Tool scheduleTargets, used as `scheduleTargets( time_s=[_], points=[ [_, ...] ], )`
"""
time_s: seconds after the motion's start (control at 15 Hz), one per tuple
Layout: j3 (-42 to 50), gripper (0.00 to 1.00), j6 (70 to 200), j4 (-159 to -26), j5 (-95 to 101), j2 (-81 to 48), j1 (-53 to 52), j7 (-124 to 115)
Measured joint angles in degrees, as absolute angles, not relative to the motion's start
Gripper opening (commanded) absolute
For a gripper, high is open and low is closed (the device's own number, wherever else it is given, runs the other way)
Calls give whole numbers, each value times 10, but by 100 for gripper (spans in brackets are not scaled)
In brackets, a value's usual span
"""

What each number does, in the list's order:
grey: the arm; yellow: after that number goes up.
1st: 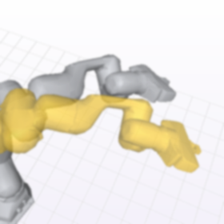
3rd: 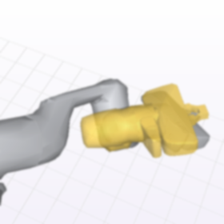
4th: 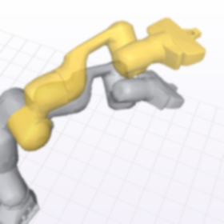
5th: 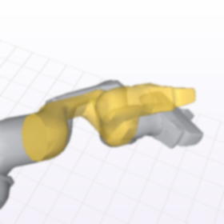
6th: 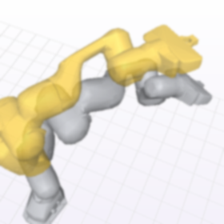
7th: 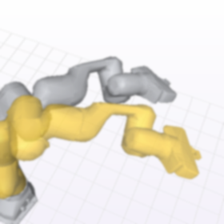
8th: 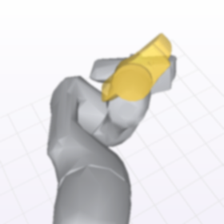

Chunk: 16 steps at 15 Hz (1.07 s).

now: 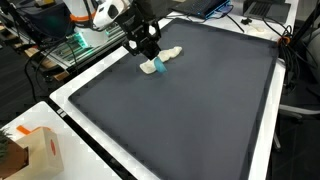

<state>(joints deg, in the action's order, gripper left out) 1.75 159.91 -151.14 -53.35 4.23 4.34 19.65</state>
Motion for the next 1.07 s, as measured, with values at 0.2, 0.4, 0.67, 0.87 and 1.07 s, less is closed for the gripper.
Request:
scheduleTargets(
  time_s=[0.2, 0.4, 0.67, 0.87, 1.07],
  points=[
    [-2, 25, 1640, -1539, -406, 44, 35, 61],
    [-27, 25, 1657, -1557, -263, 58, 47, -75],
    [-61, 25, 1635, -1568, -83, 102, 80, -232],
    [-72, 25, 1587, -1564, -22, 145, 83, -292],
    [-84, 25, 1534, -1557, -14, 182, 81, -308]
  ],
)
